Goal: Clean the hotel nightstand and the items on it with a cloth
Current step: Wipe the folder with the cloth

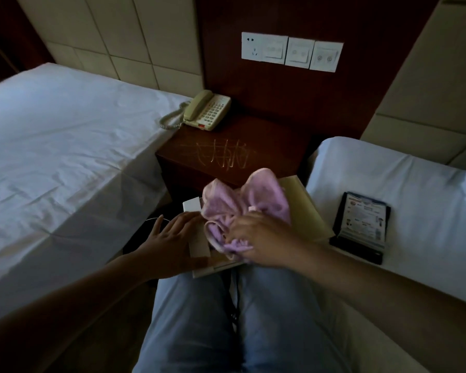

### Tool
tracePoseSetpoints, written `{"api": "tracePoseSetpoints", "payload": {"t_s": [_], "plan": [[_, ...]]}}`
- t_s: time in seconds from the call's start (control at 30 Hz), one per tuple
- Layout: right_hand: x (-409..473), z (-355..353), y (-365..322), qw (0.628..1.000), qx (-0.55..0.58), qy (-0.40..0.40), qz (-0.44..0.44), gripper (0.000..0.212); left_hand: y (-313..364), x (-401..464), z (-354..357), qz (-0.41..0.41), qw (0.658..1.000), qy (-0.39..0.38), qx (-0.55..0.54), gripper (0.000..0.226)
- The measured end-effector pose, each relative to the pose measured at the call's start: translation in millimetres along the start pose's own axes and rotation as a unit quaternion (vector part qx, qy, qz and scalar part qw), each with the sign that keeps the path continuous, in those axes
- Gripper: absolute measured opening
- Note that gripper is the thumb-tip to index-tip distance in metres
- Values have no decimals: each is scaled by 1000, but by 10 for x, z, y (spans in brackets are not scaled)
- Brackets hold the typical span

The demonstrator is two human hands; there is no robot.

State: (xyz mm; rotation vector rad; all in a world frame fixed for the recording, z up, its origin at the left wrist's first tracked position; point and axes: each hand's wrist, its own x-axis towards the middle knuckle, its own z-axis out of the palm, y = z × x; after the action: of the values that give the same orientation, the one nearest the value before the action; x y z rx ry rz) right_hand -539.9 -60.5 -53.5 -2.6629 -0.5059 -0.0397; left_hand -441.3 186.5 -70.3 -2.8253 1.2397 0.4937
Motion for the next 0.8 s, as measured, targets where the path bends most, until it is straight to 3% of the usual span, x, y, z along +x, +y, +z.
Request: {"api": "tracePoseSetpoints", "payload": {"t_s": [0.07, 0.17, 0.23, 0.27, 0.3, 0.33, 0.37, 0.4, 0.43, 0.53, 0.63, 0.73, 0.8], "plan": [[-43, -191, 175, 997, -15, -8, 78, 32, 11, 5, -5, -6, 1000, -16, -7, 129], [107, -365, 735, 976, -30, 29, 214, 21, 7, 7, -34, -16, 998, -58, -18, 126], [140, -499, 1042, 979, 55, -18, 194, 26, 7, 14, -47, -14, 998, -62, -15, 128], [167, -637, 957, 987, 71, 12, 147, 30, -4, 21, -45, -13, 998, -57, -10, 130], [207, -721, 813, 992, 37, 17, 121, 28, -22, 27, -43, -13, 998, -54, -7, 131], [290, -693, 657, 990, -22, -41, 130, 21, -53, 31, -41, -12, 998, -54, -5, 131], [333, -562, 520, 978, -69, -70, 182, 17, -91, 31, -41, -8, 998, -57, -5, 131], [318, -492, 460, 963, -155, 24, 217, 21, -132, 33, -40, -2, 998, -59, -4, 130], [251, -451, 367, 961, -173, 74, 204, 25, -177, 29, -39, 7, 998, -62, -4, 127], [16, -463, 598, 977, -144, -5, 157, 23, -282, 1, -41, 20, 997, -69, 0, 120], [129, -546, 818, 963, -136, 46, 230, 8, -300, -19, -50, 24, 998, -50, 2, 119], [377, -435, 684, 952, -172, 84, 240, 23, -325, -29, -89, 24, 998, -54, -24, 119], [402, -406, 485, 961, -152, 57, 222, 25, -372, -43, -107, 23, 998, -51, -27, 116]]}}
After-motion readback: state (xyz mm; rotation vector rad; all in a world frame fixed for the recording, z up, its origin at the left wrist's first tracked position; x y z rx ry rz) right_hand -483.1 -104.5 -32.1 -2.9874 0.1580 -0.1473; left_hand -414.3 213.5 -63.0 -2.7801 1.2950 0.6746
